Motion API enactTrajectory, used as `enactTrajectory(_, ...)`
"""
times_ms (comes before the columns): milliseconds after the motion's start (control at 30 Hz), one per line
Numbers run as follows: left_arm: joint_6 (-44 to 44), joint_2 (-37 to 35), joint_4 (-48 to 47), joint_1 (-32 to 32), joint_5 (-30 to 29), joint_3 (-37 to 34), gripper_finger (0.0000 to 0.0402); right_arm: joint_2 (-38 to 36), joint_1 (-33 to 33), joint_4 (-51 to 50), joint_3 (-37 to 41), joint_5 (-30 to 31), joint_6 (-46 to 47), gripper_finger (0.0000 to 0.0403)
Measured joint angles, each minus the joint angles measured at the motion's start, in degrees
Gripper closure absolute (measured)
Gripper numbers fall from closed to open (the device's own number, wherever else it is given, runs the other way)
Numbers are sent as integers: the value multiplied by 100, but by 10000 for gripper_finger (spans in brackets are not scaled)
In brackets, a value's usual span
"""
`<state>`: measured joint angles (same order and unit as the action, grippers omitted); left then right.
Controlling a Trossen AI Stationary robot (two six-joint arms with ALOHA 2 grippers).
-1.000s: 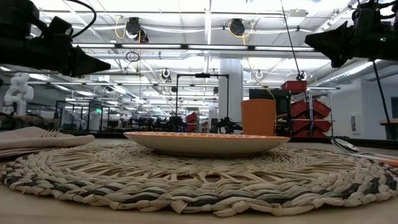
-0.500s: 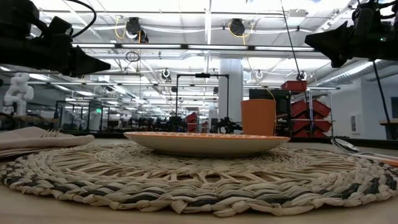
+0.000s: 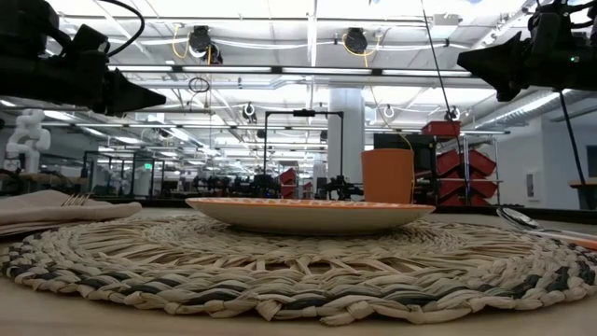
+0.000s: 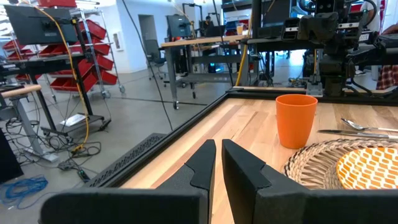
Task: Set table place
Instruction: Return to Home Position
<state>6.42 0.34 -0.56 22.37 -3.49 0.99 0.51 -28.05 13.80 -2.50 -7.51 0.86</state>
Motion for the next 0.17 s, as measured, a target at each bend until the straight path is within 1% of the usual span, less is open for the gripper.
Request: enactTrajectory(167,0,1,0,0,0,0,386,0,1,0,0,0,0,346)
